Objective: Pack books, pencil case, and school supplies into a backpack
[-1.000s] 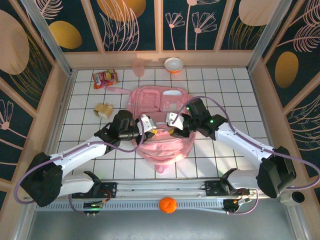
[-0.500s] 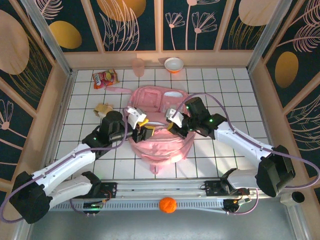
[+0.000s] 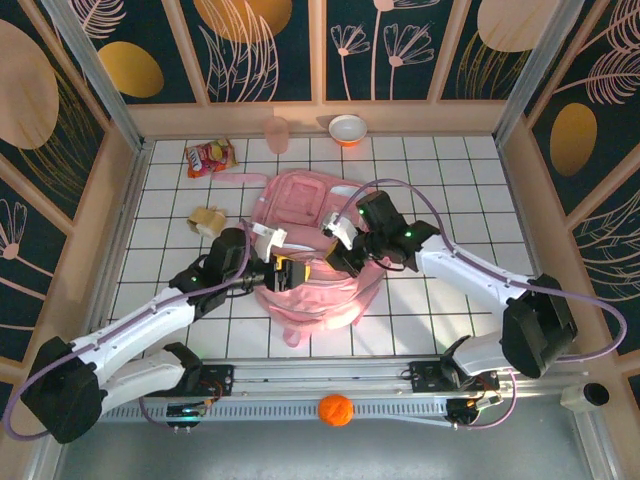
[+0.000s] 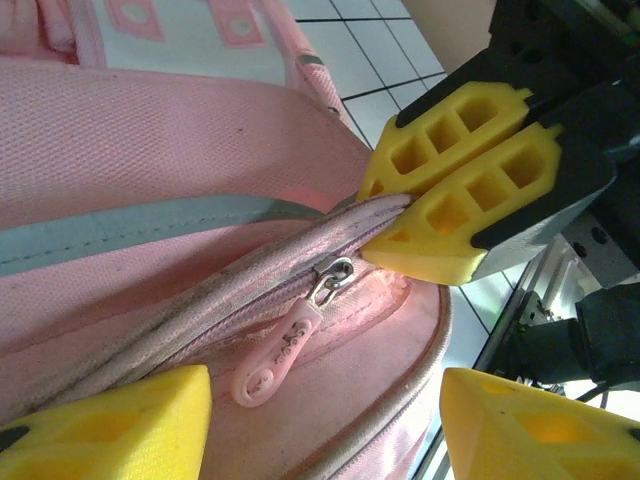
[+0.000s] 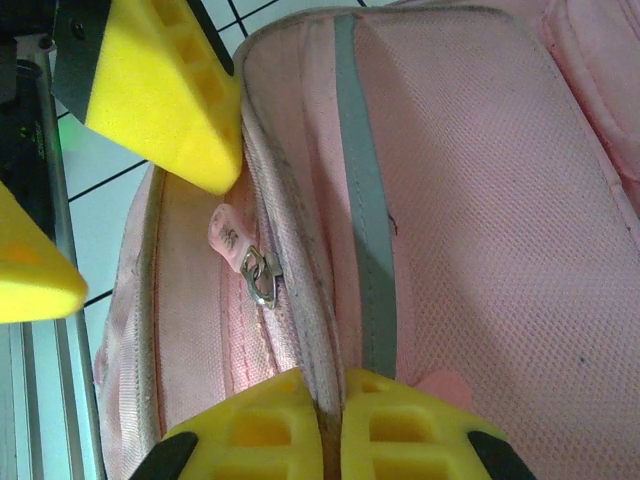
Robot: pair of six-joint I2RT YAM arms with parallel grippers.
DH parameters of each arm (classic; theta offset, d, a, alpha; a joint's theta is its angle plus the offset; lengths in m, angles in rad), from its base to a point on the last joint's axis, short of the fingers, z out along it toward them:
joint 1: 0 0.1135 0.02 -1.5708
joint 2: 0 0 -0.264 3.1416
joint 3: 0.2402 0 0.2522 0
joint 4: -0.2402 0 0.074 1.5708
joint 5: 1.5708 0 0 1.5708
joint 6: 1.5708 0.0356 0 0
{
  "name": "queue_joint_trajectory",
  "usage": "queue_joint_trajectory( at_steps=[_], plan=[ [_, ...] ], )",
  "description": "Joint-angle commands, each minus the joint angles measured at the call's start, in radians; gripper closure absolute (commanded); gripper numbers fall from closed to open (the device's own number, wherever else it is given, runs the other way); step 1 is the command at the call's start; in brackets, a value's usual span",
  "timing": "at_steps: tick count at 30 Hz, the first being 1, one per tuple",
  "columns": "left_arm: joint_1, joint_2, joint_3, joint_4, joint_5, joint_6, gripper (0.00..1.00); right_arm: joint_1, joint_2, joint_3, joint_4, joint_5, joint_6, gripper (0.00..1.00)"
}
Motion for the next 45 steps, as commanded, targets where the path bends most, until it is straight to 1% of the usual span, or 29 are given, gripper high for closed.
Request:
queue_joint_trajectory(
  at_steps=[1, 5, 6, 7, 9, 11, 13, 17, 19, 20, 23, 25, 30, 32, 36, 40, 42, 45],
  plan=[
    [0.001, 0.035, 0.001, 0.021, 0.003, -0.030, 0.39, 0.010, 0.001, 0.070, 0.046, -0.072, 0.033, 1.00],
    [0.002, 0.065, 0.010, 0.063, -0.013, -0.015, 0.39, 0.011, 0.004, 0.072, 0.051, -0.083, 0.028, 1.00],
    [0.002, 0.073, 0.017, 0.074, -0.008, -0.013, 0.42, 0.011, 0.006, 0.072, 0.052, -0.088, 0.026, 1.00],
    [0.000, 0.085, 0.023, 0.086, 0.004, -0.010, 0.46, 0.011, 0.008, 0.072, 0.055, -0.090, 0.029, 1.00],
    [-0.003, 0.110, 0.037, 0.112, 0.046, -0.013, 0.57, 0.010, 0.012, 0.074, 0.056, -0.087, 0.029, 1.00],
    [-0.019, 0.131, 0.057, 0.104, 0.071, 0.004, 0.67, 0.010, 0.017, 0.081, 0.052, -0.076, 0.033, 1.00],
    [-0.032, 0.131, 0.073, 0.086, 0.077, 0.033, 0.74, 0.010, 0.019, 0.089, 0.047, -0.056, 0.035, 1.00],
    [-0.034, 0.117, 0.071, 0.063, 0.071, 0.033, 0.91, 0.007, 0.014, 0.081, 0.051, -0.033, 0.039, 1.00],
    [-0.033, 0.110, 0.073, 0.029, 0.030, 0.044, 0.98, 0.004, 0.008, 0.077, 0.035, -0.031, 0.026, 1.00],
    [-0.033, 0.106, 0.071, 0.008, -0.009, 0.046, 1.00, 0.000, 0.005, 0.075, 0.026, -0.028, 0.016, 1.00],
    [-0.032, 0.089, 0.068, -0.066, -0.153, 0.055, 1.00, -0.013, -0.019, 0.060, -0.024, -0.035, -0.050, 1.00],
    [-0.026, 0.075, 0.055, -0.106, -0.231, 0.059, 1.00, -0.024, -0.044, 0.053, -0.072, -0.048, -0.129, 1.00],
    [0.022, 0.049, 0.030, -0.180, -0.332, 0.083, 1.00, -0.102, -0.104, 0.040, -0.177, -0.114, -0.289, 1.00],
    [0.032, 0.040, 0.029, -0.213, -0.395, 0.103, 1.00, -0.143, -0.125, 0.040, -0.209, -0.151, -0.340, 1.00],
    [0.084, 0.020, 0.015, -0.226, -0.449, 0.130, 1.00, -0.197, -0.153, 0.038, -0.257, -0.215, -0.439, 1.00],
    [0.160, 0.018, 0.008, -0.227, -0.473, 0.148, 1.00, -0.237, -0.176, 0.038, -0.297, -0.268, -0.523, 1.00],
    [0.195, 0.029, -0.001, -0.200, -0.480, 0.152, 1.00, -0.256, -0.187, 0.035, -0.295, -0.286, -0.537, 1.00],
    [0.226, 0.068, 0.007, -0.144, -0.441, 0.145, 1.00, -0.267, -0.190, 0.024, -0.246, -0.291, -0.495, 1.00]
  ],
)
